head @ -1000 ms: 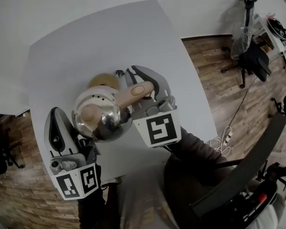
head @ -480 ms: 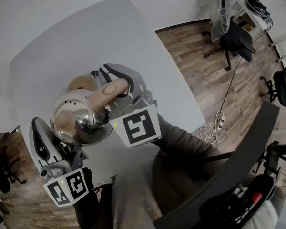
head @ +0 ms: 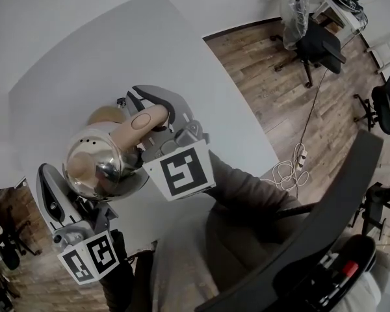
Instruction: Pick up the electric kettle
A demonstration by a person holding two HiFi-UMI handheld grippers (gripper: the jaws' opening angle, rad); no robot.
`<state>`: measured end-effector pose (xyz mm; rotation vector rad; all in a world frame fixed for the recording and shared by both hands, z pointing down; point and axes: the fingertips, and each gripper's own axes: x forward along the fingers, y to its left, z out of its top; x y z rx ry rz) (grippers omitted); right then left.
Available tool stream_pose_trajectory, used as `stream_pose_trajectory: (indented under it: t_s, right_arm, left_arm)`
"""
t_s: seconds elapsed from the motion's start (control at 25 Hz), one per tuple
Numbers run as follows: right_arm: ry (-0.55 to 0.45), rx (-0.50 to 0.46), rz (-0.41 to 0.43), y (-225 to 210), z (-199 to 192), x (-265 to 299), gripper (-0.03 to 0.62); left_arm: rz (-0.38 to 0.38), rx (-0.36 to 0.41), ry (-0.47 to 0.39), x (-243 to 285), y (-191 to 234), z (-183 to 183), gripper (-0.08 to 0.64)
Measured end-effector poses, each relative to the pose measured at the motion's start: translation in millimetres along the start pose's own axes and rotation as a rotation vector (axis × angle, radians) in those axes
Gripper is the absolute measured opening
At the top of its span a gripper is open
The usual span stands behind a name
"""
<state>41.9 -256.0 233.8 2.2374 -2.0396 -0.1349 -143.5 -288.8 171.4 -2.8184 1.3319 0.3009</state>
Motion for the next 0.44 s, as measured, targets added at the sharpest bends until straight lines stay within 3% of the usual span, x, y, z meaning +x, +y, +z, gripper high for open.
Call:
stream_pose_trajectory:
  t_s: [0.44]
  right_arm:
    - [-0.001,-0.002,0.005,0.4,-1.0,2.2,0.035]
  left_arm:
    - [0.008,0.006,0.004,0.6,1.1,-1.4,-0.003]
